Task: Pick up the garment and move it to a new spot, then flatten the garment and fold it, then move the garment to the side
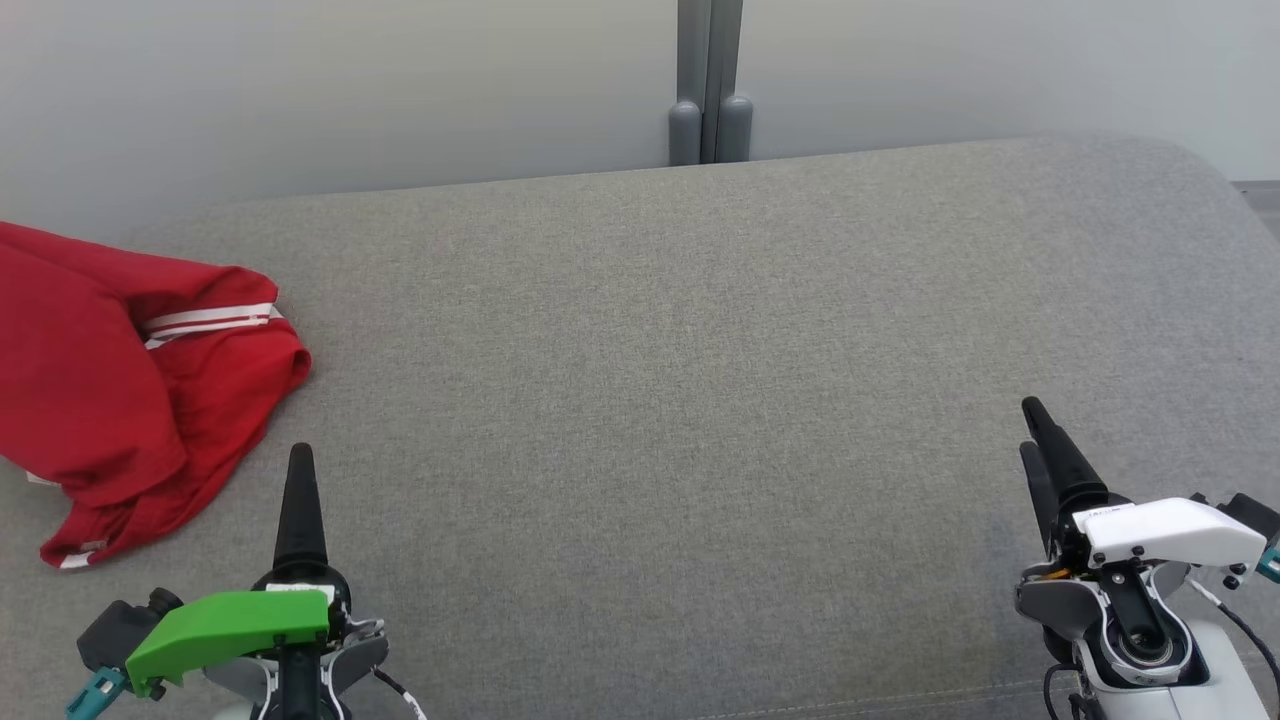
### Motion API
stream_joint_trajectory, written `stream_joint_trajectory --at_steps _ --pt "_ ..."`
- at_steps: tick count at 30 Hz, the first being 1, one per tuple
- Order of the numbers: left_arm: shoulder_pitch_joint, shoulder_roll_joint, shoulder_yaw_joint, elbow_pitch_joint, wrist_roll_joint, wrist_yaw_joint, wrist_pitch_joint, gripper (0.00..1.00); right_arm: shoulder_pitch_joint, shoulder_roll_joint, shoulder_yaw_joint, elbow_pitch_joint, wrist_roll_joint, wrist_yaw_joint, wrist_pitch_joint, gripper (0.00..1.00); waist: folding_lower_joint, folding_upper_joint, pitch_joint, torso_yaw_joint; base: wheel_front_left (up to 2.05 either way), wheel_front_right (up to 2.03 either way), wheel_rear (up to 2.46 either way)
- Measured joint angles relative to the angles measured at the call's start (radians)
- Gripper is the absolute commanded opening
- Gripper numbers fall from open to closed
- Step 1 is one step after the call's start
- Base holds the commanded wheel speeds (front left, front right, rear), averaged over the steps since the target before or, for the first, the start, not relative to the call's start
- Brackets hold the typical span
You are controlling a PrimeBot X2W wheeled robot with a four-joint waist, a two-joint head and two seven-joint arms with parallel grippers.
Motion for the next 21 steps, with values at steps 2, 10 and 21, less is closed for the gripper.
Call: stream_joint_trajectory --at_steps 2,10,21 --pt "0.001 0.0 0.001 -0.006 0.02 0.001 -0.001 1.0 0.001 0.0 0.005 -0.004 -0.02 0.0 -0.006 1.0 0.0 0.0 0.0 0.0 0.0 0.0 0.0" --pt "0.02 0.0 0.002 -0.054 0.179 0.03 -0.015 1.0 0.012 0.0 0.047 -0.037 -0.201 0.0 -0.05 1.0 0.0 0.0 -0.004 0.001 0.0 0.0 0.0" --pt "0.036 0.0 -0.015 -0.095 0.413 0.074 -0.03 1.0 0.02 -0.001 0.097 -0.069 -0.394 0.0 -0.108 1.0 0.0 0.0 -0.01 0.005 0.0 0.0 0.0"
